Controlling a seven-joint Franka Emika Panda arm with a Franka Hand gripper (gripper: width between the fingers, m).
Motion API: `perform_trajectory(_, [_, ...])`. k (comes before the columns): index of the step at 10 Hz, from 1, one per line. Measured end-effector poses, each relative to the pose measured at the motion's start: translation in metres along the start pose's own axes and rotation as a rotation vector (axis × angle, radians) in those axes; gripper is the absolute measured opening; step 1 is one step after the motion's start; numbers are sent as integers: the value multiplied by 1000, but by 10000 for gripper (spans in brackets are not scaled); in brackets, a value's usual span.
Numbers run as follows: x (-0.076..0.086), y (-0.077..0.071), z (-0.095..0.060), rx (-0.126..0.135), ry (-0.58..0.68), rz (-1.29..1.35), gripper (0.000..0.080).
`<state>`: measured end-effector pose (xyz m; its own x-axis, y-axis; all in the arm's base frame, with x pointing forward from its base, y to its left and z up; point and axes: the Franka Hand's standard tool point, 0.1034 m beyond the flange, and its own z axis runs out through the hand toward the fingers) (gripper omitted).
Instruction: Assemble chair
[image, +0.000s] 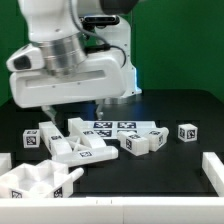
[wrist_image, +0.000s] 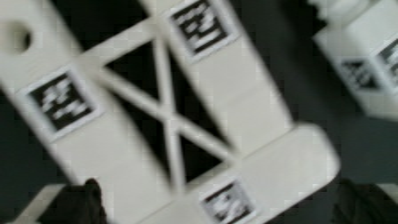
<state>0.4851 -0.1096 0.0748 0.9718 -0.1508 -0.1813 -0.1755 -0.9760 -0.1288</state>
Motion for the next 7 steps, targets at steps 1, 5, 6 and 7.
perform_trajectory(1, [11,12,-7,34,-8,50,648])
perform_trajectory(5, [12,15,-4,73,-18,125,648])
perform_trajectory(6, [13,17,-3,75,-22,128,648])
perform_trajectory(7, [28,27,-3,79,-37,166,648])
